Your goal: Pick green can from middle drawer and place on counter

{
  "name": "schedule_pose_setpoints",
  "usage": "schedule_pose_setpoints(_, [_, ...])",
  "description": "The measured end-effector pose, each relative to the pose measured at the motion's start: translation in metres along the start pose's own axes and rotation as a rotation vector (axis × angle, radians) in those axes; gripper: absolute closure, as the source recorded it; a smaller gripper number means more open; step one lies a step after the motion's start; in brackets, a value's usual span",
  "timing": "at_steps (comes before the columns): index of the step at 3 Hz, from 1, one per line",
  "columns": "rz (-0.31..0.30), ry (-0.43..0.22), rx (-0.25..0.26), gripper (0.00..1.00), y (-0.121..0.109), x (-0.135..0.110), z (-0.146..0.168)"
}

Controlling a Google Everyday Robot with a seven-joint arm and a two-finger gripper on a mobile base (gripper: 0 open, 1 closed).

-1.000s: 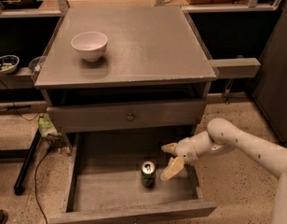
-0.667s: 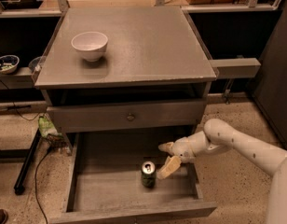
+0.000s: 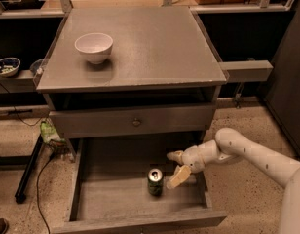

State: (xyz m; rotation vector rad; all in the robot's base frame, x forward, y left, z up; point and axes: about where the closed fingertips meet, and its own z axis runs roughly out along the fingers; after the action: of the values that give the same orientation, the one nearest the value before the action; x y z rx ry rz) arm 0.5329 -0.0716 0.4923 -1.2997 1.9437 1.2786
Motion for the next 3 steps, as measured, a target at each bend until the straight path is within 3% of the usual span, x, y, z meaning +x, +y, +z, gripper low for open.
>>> schedule_pose_setpoints(2, [0.007, -0.023, -0.033, 0.0, -0.001, 0.008, 0.01])
schedule_pose_setpoints(3, [0.016, -0.04, -0.089, 0.0, 0.009, 0.012, 0.024])
